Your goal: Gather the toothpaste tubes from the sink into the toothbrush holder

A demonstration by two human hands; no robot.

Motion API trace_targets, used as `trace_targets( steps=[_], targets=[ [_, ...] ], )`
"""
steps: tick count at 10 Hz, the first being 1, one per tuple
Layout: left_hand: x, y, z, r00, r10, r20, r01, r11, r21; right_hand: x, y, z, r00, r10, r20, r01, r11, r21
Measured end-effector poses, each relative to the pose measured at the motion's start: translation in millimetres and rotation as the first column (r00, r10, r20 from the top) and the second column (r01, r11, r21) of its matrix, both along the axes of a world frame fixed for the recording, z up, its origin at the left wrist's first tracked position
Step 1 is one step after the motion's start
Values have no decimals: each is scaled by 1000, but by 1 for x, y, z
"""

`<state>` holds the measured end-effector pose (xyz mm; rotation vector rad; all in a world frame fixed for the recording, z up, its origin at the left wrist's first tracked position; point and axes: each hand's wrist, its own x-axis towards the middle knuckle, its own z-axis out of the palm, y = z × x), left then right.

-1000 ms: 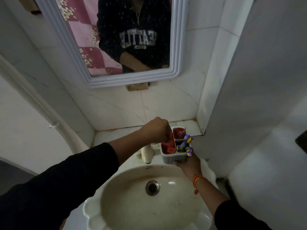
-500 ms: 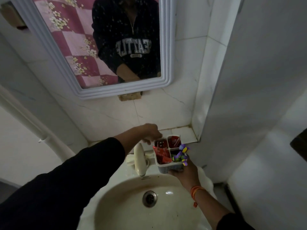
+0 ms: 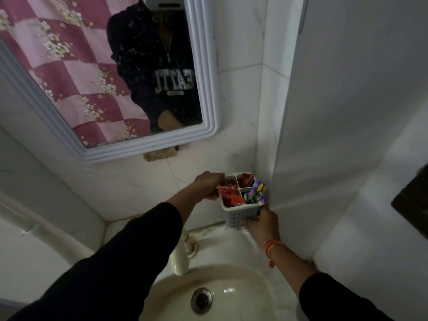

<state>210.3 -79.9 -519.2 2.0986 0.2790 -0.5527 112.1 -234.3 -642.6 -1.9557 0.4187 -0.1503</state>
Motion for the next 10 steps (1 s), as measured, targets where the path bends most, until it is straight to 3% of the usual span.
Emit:
trace_targets(
  steps=[2,4,6,7,8,9,10],
  targets=[
    [-8,-11,-10,986,101,-133,-131,961,-245,7,-9,-13,998,-66,4,66,998,-14],
    [-16,-27,-11,950,195,-243,-277,888,-367,7,9,-14,960,-279,17,276,957,93],
    [-18,-28,-9,922,299,-246,-379,825,-420,23,3,-8,966,-251,-57,254,966,55],
    [-26,-24,-9,928,309,-209,-370,837,-404,20,1,-7,967,-239,-85,238,971,-25],
    [-41,-16,-7,945,289,-153,-325,883,-338,2,6,-10,971,-211,-112,212,977,0],
    [-63,-3,7,977,210,36,-203,969,-143,-28,16,6,979,-171,-112,184,977,111],
    [-92,16,34,953,65,297,-95,991,90,-48,30,46,989,-141,-48,147,973,177]
  ],
)
